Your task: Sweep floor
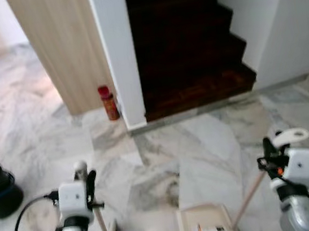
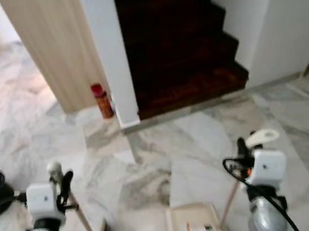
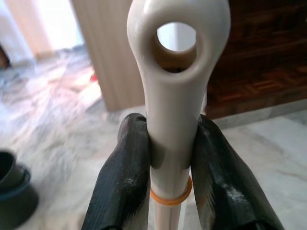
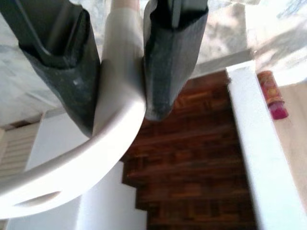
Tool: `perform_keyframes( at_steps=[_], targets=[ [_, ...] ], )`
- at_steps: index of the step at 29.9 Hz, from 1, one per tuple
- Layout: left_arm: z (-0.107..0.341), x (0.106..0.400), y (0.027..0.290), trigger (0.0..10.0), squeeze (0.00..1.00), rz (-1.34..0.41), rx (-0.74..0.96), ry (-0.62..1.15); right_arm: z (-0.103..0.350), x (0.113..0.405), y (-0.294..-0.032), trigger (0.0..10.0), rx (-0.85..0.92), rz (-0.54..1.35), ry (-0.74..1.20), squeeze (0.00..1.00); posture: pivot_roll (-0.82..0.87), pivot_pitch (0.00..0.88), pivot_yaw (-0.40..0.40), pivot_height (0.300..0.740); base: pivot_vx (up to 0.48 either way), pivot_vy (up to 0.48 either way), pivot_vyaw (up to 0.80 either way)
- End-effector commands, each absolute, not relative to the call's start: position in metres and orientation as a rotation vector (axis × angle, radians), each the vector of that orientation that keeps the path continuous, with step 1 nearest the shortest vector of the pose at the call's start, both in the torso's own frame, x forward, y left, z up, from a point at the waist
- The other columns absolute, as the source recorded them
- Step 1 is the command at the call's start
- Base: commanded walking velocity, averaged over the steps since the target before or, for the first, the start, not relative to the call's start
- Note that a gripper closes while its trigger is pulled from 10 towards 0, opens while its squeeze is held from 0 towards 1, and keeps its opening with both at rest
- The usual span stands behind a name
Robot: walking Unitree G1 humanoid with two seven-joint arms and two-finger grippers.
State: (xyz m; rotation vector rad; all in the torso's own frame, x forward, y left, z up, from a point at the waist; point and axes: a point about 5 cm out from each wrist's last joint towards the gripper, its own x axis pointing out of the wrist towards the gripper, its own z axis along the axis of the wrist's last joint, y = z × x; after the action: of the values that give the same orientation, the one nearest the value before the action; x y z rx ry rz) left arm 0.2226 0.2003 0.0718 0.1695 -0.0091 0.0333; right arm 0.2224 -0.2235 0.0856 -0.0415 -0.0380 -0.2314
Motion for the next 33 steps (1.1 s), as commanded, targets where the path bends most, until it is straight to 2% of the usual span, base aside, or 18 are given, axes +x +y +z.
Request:
perform_keyframes(
  at_steps=[1, 33],
  targets=[
    [0.0817, 0.2252, 0.2037, 10.0, 0.00, 0.035, 0.196, -0.053, 0.0983, 0.2264, -0.2214, 10.0, -0.040, -0.219, -0.104, 0.00, -0.04, 0.000, 0.001, 0.740, 0.000, 0.401, 0.00],
    [0.0839, 0.2233, 0.2044, 10.0, 0.00, 0.020, 0.204, -0.057, 0.0964, 0.2259, -0.2138, 10.0, -0.026, -0.194, -0.103, 0.00, -0.03, 0.000, 0.003, 0.740, 0.000, 0.403, 0.00]
  ],
)
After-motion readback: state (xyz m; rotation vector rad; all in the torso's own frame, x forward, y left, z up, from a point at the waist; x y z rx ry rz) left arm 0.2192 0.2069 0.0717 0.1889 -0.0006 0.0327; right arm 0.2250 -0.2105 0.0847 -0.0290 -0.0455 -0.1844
